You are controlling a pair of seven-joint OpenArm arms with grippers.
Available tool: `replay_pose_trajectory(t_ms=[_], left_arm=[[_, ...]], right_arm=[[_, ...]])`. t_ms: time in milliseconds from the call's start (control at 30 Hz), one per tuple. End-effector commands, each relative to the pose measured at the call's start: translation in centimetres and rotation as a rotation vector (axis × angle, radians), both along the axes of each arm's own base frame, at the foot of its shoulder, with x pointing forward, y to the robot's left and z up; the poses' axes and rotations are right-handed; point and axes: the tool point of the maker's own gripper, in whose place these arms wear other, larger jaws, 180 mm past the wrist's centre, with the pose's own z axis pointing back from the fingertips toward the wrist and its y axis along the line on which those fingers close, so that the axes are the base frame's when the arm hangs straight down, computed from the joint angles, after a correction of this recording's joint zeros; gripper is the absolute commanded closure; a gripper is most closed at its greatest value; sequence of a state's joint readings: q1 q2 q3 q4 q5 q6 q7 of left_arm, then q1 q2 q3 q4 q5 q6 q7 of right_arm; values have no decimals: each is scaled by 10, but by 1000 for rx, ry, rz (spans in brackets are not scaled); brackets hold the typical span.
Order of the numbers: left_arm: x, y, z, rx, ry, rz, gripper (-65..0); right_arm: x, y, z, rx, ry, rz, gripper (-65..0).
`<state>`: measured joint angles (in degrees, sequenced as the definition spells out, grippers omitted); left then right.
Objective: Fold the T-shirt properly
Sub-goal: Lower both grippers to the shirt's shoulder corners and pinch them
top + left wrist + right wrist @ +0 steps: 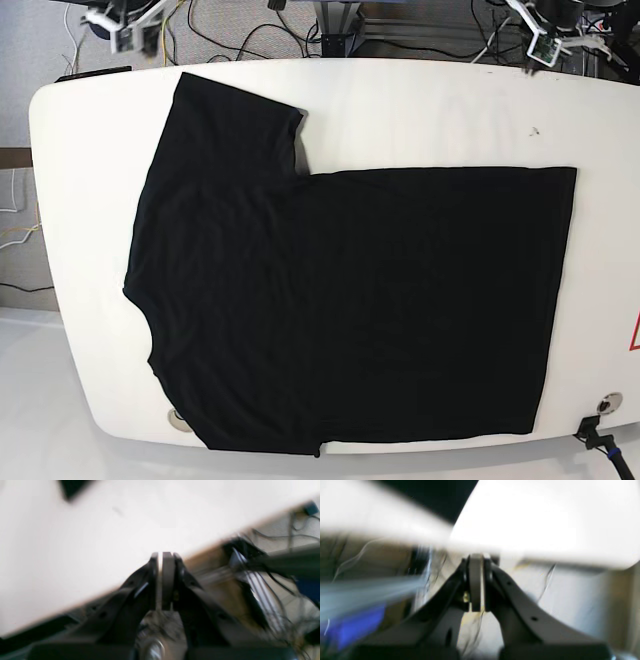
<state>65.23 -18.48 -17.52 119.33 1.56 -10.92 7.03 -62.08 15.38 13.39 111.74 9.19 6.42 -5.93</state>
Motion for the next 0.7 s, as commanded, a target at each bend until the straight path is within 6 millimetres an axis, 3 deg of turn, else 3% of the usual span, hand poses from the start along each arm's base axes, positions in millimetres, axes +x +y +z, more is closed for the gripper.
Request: replay_pose_trajectory(t_ms=[0, 167, 300, 400, 467, 500, 533, 667], left_arm=[[14, -4, 22, 2, -70, -33, -9], [37, -10, 41, -6, -150, -69, -5], [50, -28, 53, -50, -206, -146, -77], [58, -32, 59, -54, -231, -164, -175], [63, -31, 64, -46, -249, -167, -184], [59, -33, 63, -54, -248, -167, -160], [61, -34, 67, -49, -264, -172, -166], [69, -28, 71, -30, -286, -167, -194]], right_arm=[[32, -23, 35, -67, -115, -4, -11], [69, -35, 62, -107, -218, 3, -13], [85, -36, 65, -108, -232, 7, -16], [98, -36, 69, -110, -253, 5, -35], [104, -36, 73, -103, -270, -3, -59], [94, -32, 67, -95, -241, 20, -21], [93, -30, 67, -86, -245, 17, -33], [88, -26, 57, -54, -236, 1, -152]])
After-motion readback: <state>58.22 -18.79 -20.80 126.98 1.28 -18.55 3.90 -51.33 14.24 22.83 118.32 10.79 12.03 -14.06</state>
